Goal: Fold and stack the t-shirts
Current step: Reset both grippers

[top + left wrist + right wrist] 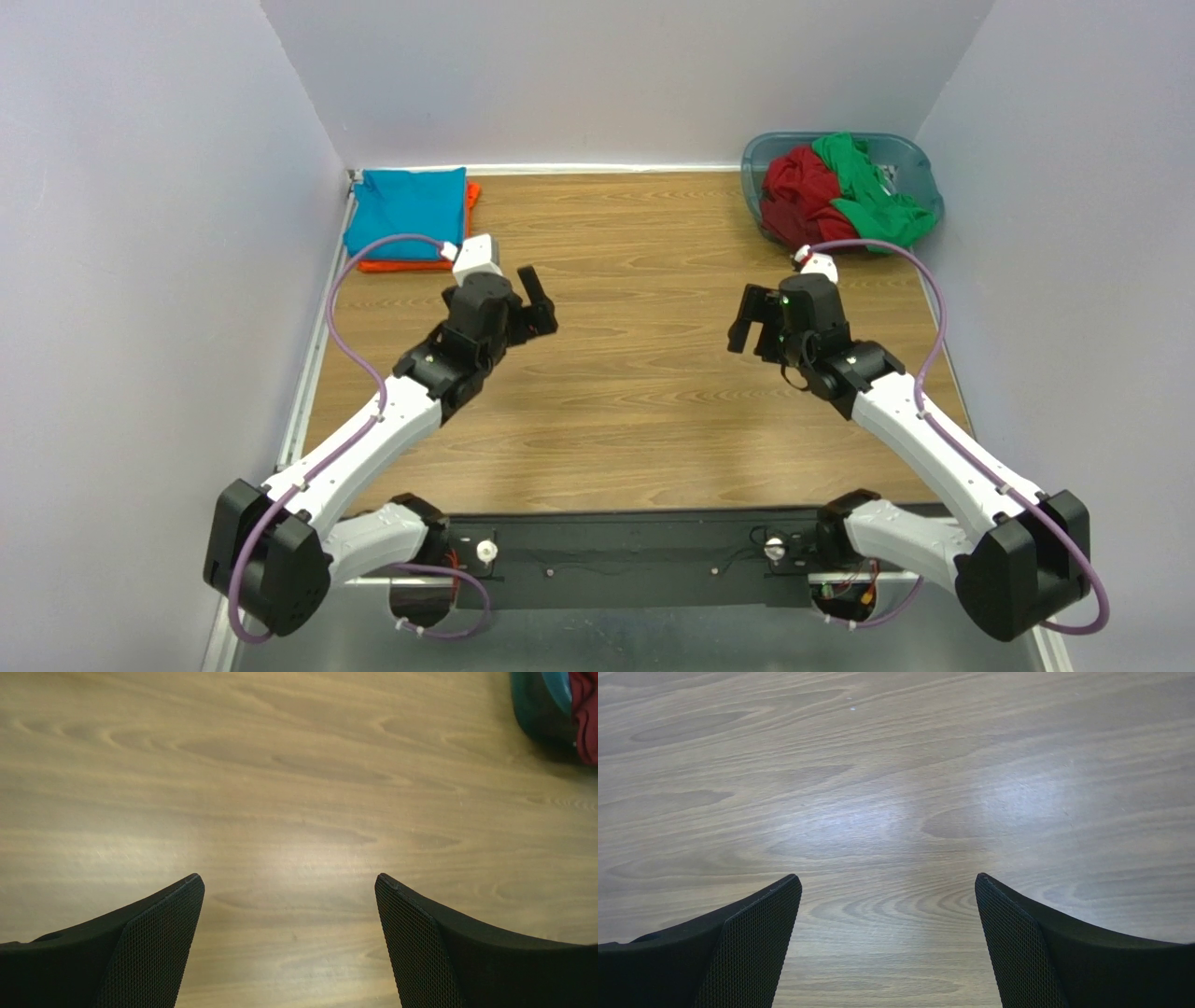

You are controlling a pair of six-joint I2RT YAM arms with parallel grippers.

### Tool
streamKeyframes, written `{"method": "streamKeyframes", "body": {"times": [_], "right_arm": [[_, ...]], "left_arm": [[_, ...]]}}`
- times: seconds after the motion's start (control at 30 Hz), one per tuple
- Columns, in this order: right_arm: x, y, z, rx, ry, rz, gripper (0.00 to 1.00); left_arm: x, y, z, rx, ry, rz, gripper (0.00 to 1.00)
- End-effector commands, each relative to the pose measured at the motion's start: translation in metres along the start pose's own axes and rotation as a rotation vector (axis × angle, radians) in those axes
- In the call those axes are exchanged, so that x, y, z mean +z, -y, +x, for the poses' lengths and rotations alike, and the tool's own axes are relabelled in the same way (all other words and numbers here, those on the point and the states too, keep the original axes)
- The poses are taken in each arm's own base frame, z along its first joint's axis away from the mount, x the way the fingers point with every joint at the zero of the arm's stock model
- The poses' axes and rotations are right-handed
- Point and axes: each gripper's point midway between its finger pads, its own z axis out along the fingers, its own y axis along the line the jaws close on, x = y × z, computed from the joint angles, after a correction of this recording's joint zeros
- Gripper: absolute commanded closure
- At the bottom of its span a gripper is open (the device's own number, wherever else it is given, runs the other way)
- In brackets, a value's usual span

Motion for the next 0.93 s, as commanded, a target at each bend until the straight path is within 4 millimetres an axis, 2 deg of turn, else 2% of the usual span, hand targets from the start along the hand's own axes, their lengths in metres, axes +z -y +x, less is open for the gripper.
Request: {"method": "streamKeyframes", "body": {"times": [0.0,0.1,0.33,0.6,0.8,0.9], "right_arm": [[0.0,0.021,0.004,0.043,0.033,0.109,0.0],[0.003,0.028,0.011,0.056,0.026,0.141,0.0],[0.005,0.042,0.024,0.099,0.039,0.19,0.0],[-0.002,0.041,0.023,0.127,0.08,0.157,0.0],[-0.005,0.044,0.026,0.145,0.095,0.155,0.0],[-0.007,0.042,0.021,0.15,0.11,0.146,0.0]], "left_arm": [[-0.01,-0.001,0.023,-0.088,0.017,-0.025,0.02],[-0.018,0.004,0.028,-0.107,0.028,-0.004,0.02],[-0.031,-0.003,0.022,-0.109,0.083,-0.007,0.02],[-0.04,-0.01,0.013,-0.113,0.145,-0.007,0.02],[-0.041,-0.017,0.011,-0.104,0.167,-0.027,0.02],[-0.041,-0.018,0.01,-0.099,0.175,-0.034,0.02]]}}
